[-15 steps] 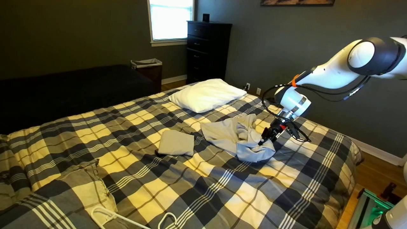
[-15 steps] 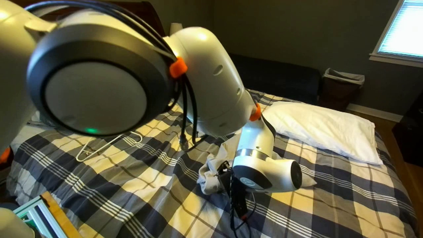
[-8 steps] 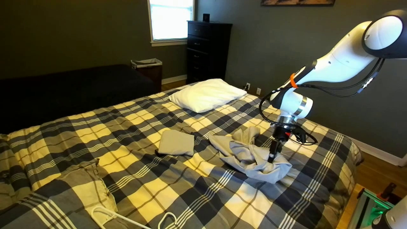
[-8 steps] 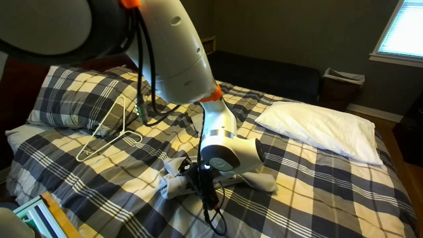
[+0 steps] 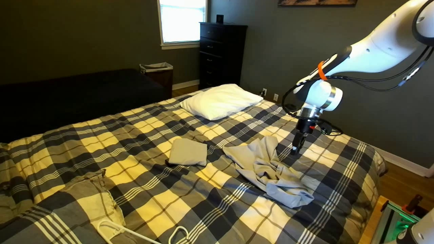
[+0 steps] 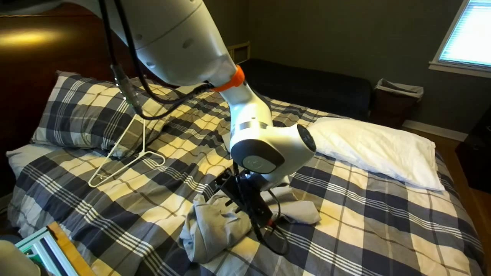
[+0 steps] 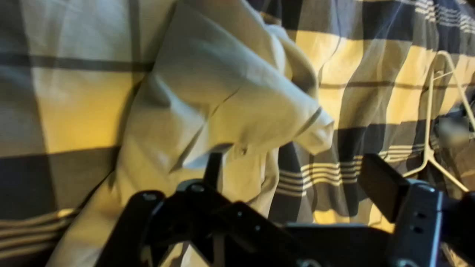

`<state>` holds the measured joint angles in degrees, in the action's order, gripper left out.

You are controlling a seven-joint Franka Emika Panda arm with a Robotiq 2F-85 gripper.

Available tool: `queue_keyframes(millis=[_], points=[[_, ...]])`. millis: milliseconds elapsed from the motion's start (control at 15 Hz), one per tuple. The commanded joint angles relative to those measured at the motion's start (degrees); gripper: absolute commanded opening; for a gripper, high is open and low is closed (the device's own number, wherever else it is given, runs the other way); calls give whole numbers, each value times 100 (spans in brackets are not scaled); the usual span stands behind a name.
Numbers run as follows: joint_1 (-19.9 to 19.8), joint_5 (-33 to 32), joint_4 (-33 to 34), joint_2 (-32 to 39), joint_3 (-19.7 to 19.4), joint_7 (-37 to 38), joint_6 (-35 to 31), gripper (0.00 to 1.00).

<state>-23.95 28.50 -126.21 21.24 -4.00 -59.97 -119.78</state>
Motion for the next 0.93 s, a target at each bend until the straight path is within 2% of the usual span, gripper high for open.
queue_keyframes(millis=[0,333,533,600,733,800,867], points=[[-111,377,203,-281,-250,-343,-493,100],[-156,1324,914,331,-261,-761,-1864,100],[-307,1428,1738,1049,-212,-840,-1656,100],[-303,1192,2058,1262,-310,-642,-1583,100],[-221,1008,2491,1641,-463,-136,-2130,100],[-337,1122,1913,1141,-239,-479,-1922,100],[-372,1036,2128,1324,-252,-336,-2071,100]])
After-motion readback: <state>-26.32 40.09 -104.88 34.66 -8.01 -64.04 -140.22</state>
